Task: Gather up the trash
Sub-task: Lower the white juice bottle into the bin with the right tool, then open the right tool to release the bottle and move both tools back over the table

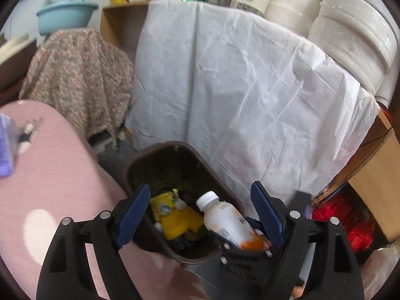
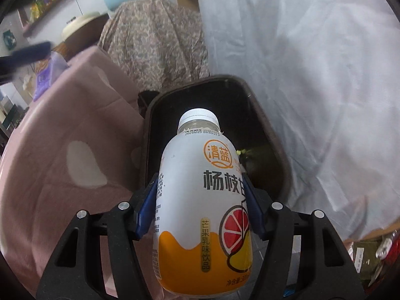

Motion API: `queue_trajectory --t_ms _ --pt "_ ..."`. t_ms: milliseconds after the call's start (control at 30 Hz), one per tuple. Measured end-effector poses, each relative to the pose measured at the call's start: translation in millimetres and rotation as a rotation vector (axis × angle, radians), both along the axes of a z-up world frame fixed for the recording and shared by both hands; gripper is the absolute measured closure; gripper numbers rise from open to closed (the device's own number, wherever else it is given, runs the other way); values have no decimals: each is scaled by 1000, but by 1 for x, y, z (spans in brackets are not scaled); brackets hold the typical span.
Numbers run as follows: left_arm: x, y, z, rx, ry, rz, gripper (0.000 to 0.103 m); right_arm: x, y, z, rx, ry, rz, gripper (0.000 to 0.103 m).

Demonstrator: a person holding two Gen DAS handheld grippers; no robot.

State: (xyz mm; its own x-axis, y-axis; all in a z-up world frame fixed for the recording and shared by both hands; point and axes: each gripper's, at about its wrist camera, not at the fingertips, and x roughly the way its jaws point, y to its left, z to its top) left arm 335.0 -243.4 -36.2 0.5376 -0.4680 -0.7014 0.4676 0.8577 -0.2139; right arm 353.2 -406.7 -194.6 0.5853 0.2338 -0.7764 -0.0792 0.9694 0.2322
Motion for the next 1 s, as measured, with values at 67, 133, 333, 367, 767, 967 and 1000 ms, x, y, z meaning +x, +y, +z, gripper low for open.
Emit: queue_trajectory --t_ms 67,133,333,367,767,967,1000 --pt "-2 6 6 16 -24 10 20 21 8 -12 -15 53 23 41" --pt "-4 14 11 19 -44 16 19 42 15 -23 -12 114 35 41" --pt "-8 36 20 26 -73 34 18 85 29 -58 -41 254 32 41" --pt "-9 40 21 25 -75 36 17 90 30 -63 -44 273 32 41" --pt "-11 70 15 17 -63 78 16 120 30 -96 -20 381 -16 40" --pt "-15 82 16 11 -66 88 16 106 26 -80 -3 328 -32 39" --pt "-17 85 16 8 -67 90 16 101 26 -73 5 310 -29 39"
